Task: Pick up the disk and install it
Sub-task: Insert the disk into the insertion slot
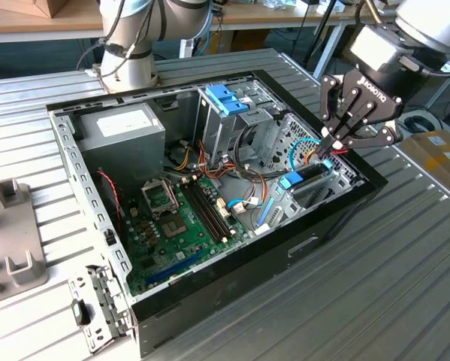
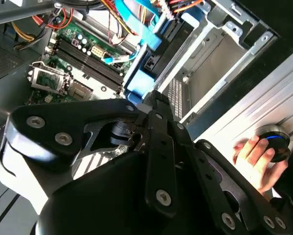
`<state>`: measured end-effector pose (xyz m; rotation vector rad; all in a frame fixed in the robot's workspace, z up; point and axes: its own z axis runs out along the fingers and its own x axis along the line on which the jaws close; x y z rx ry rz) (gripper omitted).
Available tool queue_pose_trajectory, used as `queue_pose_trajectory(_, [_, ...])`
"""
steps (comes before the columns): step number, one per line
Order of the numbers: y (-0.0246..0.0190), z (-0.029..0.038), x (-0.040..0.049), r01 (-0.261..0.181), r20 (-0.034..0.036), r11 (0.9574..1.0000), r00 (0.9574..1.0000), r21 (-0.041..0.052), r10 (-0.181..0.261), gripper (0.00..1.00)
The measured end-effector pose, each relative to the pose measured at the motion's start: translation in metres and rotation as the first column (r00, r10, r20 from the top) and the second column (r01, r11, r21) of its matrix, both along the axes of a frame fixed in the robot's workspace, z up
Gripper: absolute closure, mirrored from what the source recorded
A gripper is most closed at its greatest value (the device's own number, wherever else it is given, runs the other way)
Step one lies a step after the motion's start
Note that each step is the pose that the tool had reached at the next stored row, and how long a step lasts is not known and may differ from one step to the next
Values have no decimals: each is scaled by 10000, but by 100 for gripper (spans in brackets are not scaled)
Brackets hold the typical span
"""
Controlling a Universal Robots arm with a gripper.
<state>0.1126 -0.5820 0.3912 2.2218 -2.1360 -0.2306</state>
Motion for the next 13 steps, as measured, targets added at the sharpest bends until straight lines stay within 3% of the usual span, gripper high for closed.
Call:
queue_pose_trajectory(2, [2,-95,42,0,-30,10000,10000,-1,0,90])
queue_pose_trajectory(13, [72,-304,82,0,-84,10000,10000,-2,0,90])
